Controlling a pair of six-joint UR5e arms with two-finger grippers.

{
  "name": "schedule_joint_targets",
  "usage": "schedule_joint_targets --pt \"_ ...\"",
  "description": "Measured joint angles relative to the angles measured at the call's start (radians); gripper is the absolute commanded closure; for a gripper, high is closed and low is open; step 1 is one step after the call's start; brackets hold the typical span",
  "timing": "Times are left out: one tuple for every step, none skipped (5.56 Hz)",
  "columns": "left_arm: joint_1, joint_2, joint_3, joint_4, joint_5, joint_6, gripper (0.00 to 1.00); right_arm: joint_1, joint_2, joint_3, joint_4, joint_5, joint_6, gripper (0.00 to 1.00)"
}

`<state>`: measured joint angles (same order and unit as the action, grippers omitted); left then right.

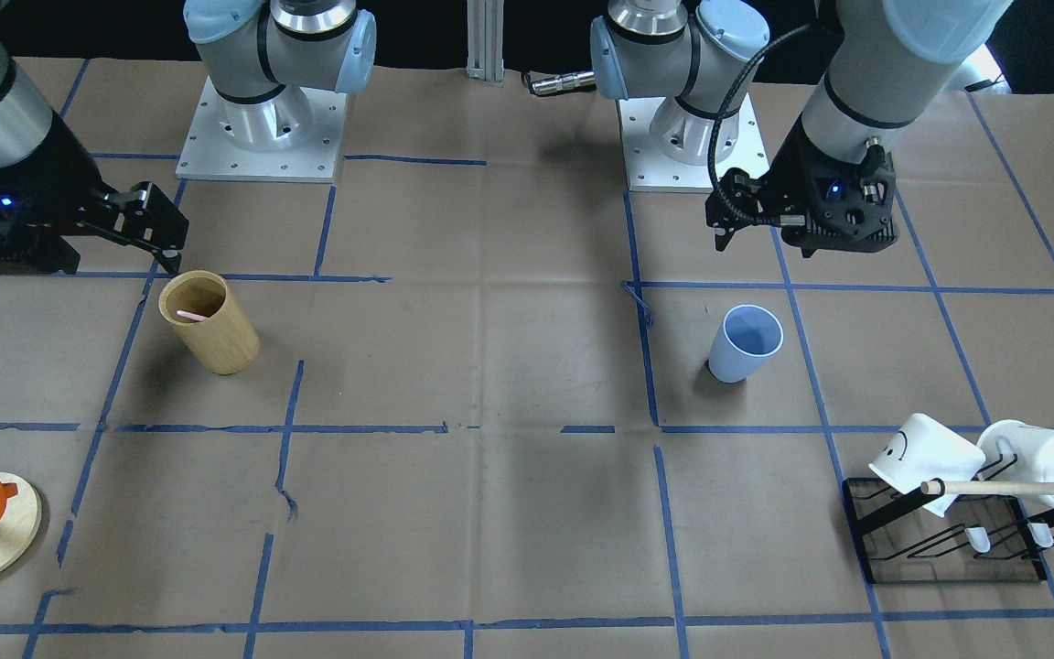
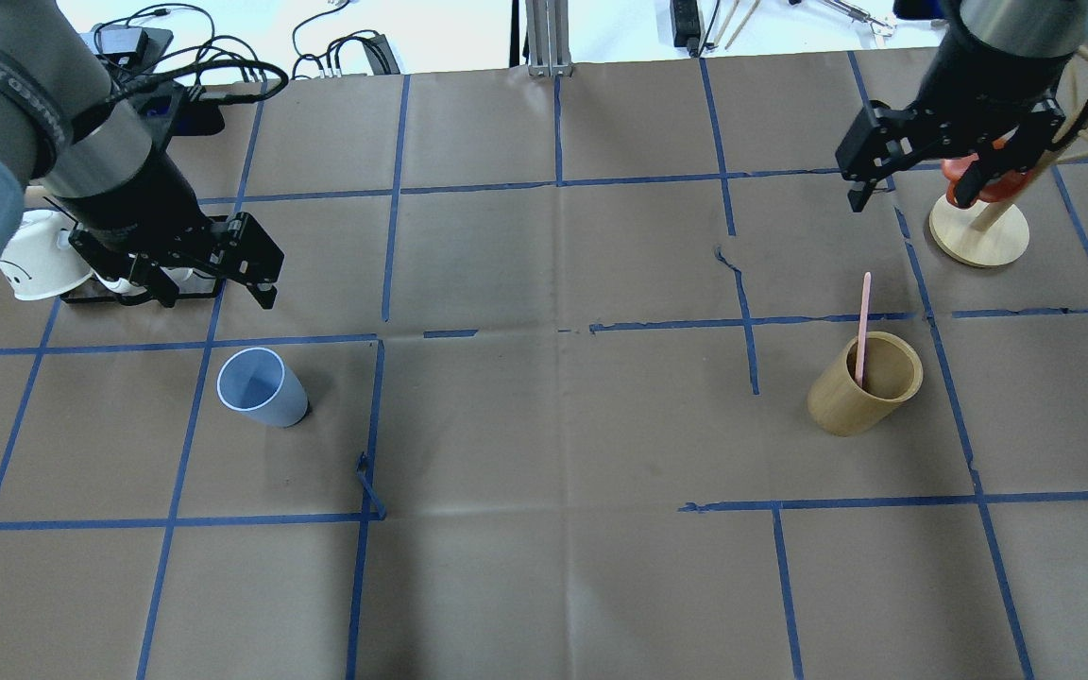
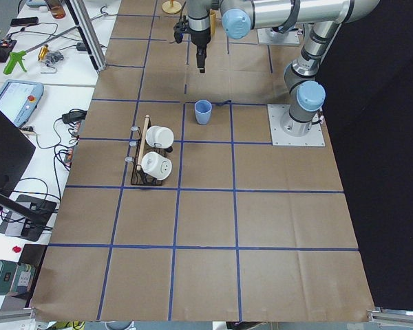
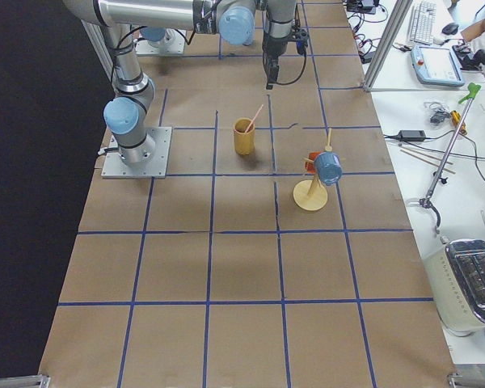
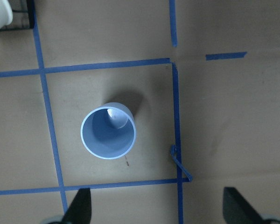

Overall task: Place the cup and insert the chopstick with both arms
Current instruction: 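Lower left gripper onto the light blue cup while right approaches the pink chopstick, then grasp the blue cup with left gripper while right grasps the pink chopstick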

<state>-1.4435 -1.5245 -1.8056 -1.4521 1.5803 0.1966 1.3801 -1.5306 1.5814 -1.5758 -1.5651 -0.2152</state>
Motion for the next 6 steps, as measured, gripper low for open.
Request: schedule_joint_targets --pt "0.009 -0.013 -0.132 0.17 0.0 0.01 0.03 -0.035 -0.041 0.091 -0.101 0.009 -0.048 0.0" --pt "0.015 -0.043 -0.219 0.289 0.004 0.013 0.05 -0.043 -0.083 0.195 -0.235 0.034 -0.059 0.0" --pt "0.021 -0.099 -0.261 0.357 0.005 0.014 0.35 -0.043 -0.112 0.29 -0.362 0.064 -0.061 0.0" --pt "0.023 -0.152 -0.273 0.39 0.005 0.015 0.74 -0.042 -0.13 0.37 -0.466 0.076 -0.064 0.0" --pt "0.023 -0.177 -0.271 0.401 0.006 0.017 0.9 -0.04 -0.139 0.444 -0.574 0.08 -0.068 0.0" --pt "0.023 -0.184 -0.266 0.404 0.007 0.019 0.93 -0.034 -0.141 0.503 -0.664 0.083 -0.072 0.02"
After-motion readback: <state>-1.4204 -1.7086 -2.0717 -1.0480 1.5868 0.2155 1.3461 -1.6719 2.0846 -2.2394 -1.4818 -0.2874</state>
